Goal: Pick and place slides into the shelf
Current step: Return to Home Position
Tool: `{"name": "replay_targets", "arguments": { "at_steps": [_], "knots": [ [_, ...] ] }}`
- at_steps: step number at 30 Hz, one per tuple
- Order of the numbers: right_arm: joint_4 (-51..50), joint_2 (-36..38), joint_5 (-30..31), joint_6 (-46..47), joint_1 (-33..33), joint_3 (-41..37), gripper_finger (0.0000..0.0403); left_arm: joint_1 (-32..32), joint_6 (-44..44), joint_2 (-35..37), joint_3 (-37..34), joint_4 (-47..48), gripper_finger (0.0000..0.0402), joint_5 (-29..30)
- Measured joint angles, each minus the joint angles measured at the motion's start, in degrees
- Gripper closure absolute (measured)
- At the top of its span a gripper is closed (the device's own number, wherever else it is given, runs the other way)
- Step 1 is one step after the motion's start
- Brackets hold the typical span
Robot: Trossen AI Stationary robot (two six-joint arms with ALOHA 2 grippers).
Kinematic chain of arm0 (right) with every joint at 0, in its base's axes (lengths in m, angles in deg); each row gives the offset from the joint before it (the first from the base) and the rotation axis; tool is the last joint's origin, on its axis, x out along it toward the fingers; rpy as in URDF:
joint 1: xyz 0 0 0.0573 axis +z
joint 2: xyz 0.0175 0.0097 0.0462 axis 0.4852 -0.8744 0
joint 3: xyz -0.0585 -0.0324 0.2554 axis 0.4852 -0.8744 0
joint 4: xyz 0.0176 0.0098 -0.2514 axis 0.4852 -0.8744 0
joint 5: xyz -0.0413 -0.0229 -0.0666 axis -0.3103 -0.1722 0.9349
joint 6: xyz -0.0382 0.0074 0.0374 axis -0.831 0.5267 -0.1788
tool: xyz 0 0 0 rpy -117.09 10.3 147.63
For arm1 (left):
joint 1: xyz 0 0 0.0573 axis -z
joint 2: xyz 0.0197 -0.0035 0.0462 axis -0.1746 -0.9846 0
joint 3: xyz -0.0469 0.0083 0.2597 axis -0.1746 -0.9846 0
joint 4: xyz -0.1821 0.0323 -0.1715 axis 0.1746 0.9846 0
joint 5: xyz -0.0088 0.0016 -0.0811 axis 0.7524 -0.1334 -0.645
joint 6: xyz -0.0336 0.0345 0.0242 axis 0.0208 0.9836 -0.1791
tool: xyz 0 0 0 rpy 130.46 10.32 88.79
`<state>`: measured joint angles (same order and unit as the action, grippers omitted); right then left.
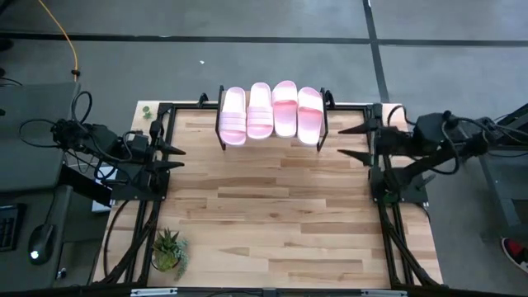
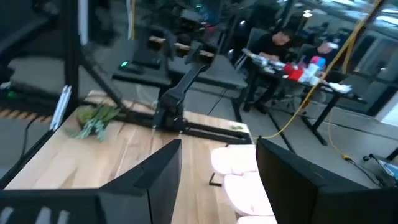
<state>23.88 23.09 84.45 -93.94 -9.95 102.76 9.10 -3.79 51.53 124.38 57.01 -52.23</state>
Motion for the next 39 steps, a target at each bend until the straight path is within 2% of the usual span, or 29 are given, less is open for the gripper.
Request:
{"name": "replay_targets", "arguments": {
  "at_steps": [4,13,26,39],
  "knots": [
    [7.76,6.62,-4.28,0.56,-2.90,-9.98,0.0206,-0.02,0.00,0.00,0.00,0.25,0.0275,1.83],
    [21.53,14.34,-6.35,0.81,-4.12,-27.91,0.0206,-0.02,-1.47,1.90,-5.89,-0.61,0.0275,2.27],
    [37.84,20.10,-5.83,0.29,-4.12,-45.06,0.0206,-0.02,-1.24,8.29,-19.24,-12.62,0.0275,0.78],
    [50.55,24.78,-5.10,1.02,-4.14,-57.48,0.0206,-0.04,-2.28,11.45,-27.32,-19.87,0.0275,0.83]
  ]
}}
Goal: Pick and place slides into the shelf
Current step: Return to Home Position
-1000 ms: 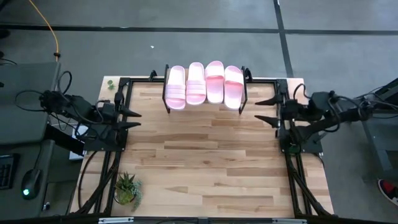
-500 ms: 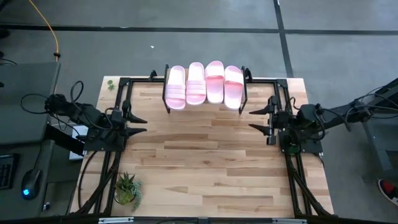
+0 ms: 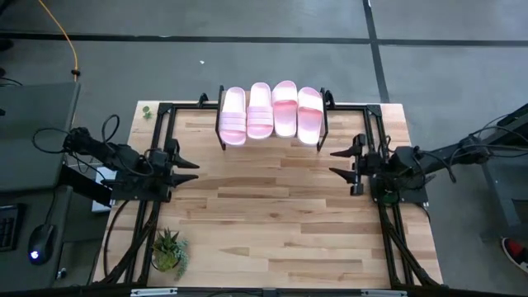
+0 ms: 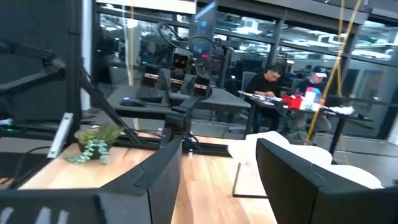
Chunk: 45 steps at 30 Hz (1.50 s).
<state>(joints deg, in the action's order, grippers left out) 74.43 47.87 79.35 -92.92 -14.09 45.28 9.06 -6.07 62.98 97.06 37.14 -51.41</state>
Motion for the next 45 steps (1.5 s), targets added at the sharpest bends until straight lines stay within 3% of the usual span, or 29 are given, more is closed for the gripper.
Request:
{"name": "replay_targets", "arguments": {
  "at_steps": [3,11,24,28,39,45],
  "knots": [
    [-0.08,0.56,1.05,0.82,-0.75,-0.30,0.0206,0.00,-1.09,0.00,-1.05,-0.14,0.0275,0.03],
    [-2.37,0.54,-3.43,1.92,-4.55,-0.30,0.0206,-0.02,-0.97,0.00,-2.99,0.06,0.0275,3.68],
    [-3.34,0.58,-16.30,4.43,-16.78,-0.30,0.0206,-0.02,0.15,0.83,-2.99,0.48,0.0275,8.02],
    [-4.95,0.61,-16.86,4.98,-19.39,-0.28,0.0206,-0.07,-0.75,0.81,-2.99,0.48,0.0275,9.77],
    [-5.61,0.58,-22.84,5.63,-24.63,-0.25,0.0206,-0.39,-3.12,0.71,-5.64,-3.10,0.0275,9.39],
    [-5.57,0.58,-24.67,5.85,-25.99,-0.24,0.0206,-9.18,-3.85,0.68,-7.81,-5.88,0.0275,2.88]
  ]
}}
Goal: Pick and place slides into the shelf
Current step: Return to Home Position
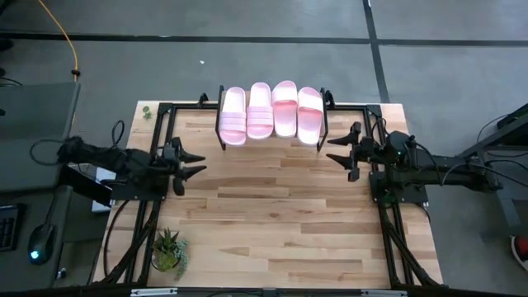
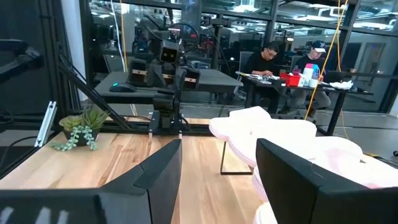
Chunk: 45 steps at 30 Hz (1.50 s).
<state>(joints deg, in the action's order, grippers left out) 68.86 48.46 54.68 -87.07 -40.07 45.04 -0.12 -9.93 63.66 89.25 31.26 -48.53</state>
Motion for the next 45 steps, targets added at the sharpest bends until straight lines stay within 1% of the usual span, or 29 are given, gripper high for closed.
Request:
{"name": "replay_targets", "arguments": {
  "at_steps": [2,6,9,12,15,19,23,28,32,35,41,45],
  "knots": [
    [0.00,0.00,-0.08,0.00,-0.23,0.01,0.0206,-4.89,-0.31,-0.03,-0.01,0.21,0.0275,-3.80],
    [0.04,-0.04,-1.42,0.01,-0.24,0.01,0.0206,-13.72,1.58,-0.15,0.00,-0.18,0.0275,-13.96],
    [0.86,-0.02,-1.65,0.11,-0.24,0.02,0.0206,-17.82,2.38,-0.17,0.00,-0.16,0.0275,-18.84],
    [1.03,-0.03,-1.87,0.21,-0.22,-0.04,0.0206,-19.66,3.08,-0.14,-0.68,-1.35,0.0275,-22.36],
    [4.65,0.03,-1.51,1.05,-0.24,-2.90,0.0206,-19.68,3.64,-0.13,-4.52,-6.39,0.0275,-22.79],
    [11.53,1.07,0.66,1.88,-0.24,-8.01,0.0206,-19.72,4.06,-0.04,-9.71,-15.07,0.0275,-22.79],
    [13.53,3.19,0.18,2.18,-0.23,-9.72,0.0206,-19.70,4.55,0.00,-10.06,-17.99,0.0275,-22.81],
    [15.34,6.32,0.14,2.60,-0.24,-12.82,0.0206,-19.70,5.66,-0.02,-10.18,-17.68,0.0275,-22.92],
    [16.86,9.18,1.41,3.40,-0.24,-15.90,0.0206,-19.68,5.62,-0.04,-10.18,-16.84,0.0275,-23.05],
    [18.50,11.25,1.49,4.71,-0.24,-17.83,0.0206,-19.68,5.67,-0.04,-10.18,-16.79,0.0275,-24.33],
    [21.77,14.70,-1.05,4.97,-0.24,-20.11,0.0206,-19.68,5.68,-0.04,-10.18,-16.79,0.0275,-27.04],
    [22.22,16.26,-1.39,5.01,-0.24,-20.65,0.0206,-19.68,5.68,-0.04,-10.18,-16.79,0.0275,-27.95]
  ]
}}
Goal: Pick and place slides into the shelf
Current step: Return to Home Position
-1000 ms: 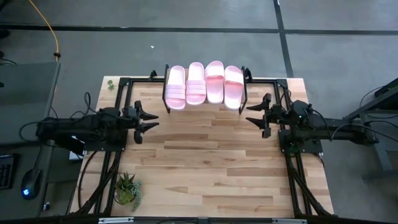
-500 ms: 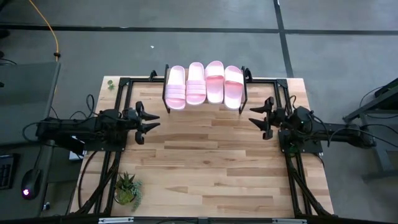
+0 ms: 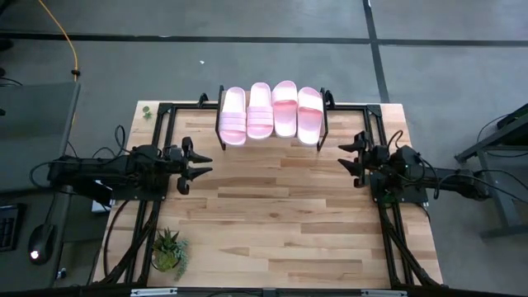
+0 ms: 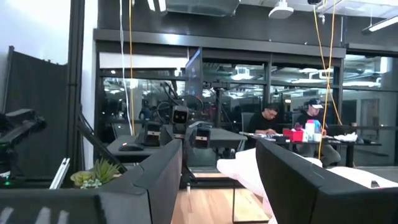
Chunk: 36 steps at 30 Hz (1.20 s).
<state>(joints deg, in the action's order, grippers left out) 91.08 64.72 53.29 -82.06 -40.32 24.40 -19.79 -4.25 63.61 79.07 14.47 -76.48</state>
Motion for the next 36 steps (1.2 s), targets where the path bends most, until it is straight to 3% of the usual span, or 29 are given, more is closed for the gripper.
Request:
{"name": "replay_targets", "arguments": {
  "at_steps": [3,8,30,36],
  "knots": [
    [-0.21,0.24,-0.35,0.00,0.04,0.00,0.0206,0.00,-0.13,0.00,-0.68,-1.05,0.0275,0.00],
    [-0.38,0.22,-0.63,0.18,0.04,0.00,0.0206,0.00,-0.18,-0.01,-7.38,-11.72,0.0275,0.27],
    [-3.80,0.22,-3.06,-0.41,0.04,-0.04,0.0206,0.00,1.50,0.00,-7.21,-10.71,0.0275,1.14],
    [-9.24,0.22,-0.05,-0.47,0.04,-0.07,0.0206,0.04,2.62,0.00,-7.21,-6.55,0.0275,4.29]
  ]
}}
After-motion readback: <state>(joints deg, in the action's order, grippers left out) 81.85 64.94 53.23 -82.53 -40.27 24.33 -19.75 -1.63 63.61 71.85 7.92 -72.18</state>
